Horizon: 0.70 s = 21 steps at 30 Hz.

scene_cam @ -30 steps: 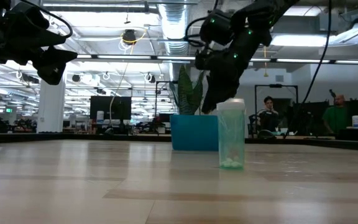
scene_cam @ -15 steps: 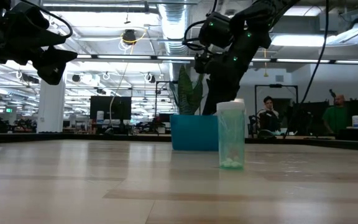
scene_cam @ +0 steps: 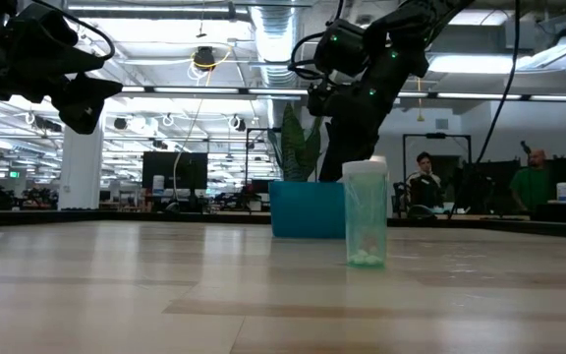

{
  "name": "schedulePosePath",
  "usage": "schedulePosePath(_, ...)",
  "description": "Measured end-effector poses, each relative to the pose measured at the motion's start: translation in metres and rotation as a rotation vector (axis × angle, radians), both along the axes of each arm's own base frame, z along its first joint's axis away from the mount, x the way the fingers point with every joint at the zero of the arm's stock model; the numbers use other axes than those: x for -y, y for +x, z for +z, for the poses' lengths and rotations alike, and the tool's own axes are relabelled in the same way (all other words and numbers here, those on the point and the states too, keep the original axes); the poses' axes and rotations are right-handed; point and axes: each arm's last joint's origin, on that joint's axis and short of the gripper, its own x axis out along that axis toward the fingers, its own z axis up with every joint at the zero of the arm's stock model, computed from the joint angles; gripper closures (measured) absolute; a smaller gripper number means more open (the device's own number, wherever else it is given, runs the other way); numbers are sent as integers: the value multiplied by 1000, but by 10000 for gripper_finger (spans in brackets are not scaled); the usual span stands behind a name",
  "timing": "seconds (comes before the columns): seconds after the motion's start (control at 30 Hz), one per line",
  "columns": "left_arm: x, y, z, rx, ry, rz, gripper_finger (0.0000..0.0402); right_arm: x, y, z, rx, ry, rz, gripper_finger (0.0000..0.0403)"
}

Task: Pick and place pill bottles into a basket
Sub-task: Put the blue pill bottle into the blue bin

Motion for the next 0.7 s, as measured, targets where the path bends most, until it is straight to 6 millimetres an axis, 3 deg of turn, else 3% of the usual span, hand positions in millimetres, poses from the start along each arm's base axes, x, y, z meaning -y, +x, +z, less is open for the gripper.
schedulePosePath(0.23, 0, 0, 0, 0, 0, 0, 232, 0, 2, 16, -44, -10, 31, 217)
schedulePosePath(0.43, 0, 0, 0, 0, 0, 0, 232, -8, 13, 61, 38, -39, 77, 224)
schedulePosePath(0.57, 0, 0, 0, 0, 0, 0, 232, -33, 6, 93, 59, -39, 143, 224)
schedulePosePath(0.7, 0, 0, 0, 0, 0, 0, 232, -66, -8, 106, 36, -32, 237, 220)
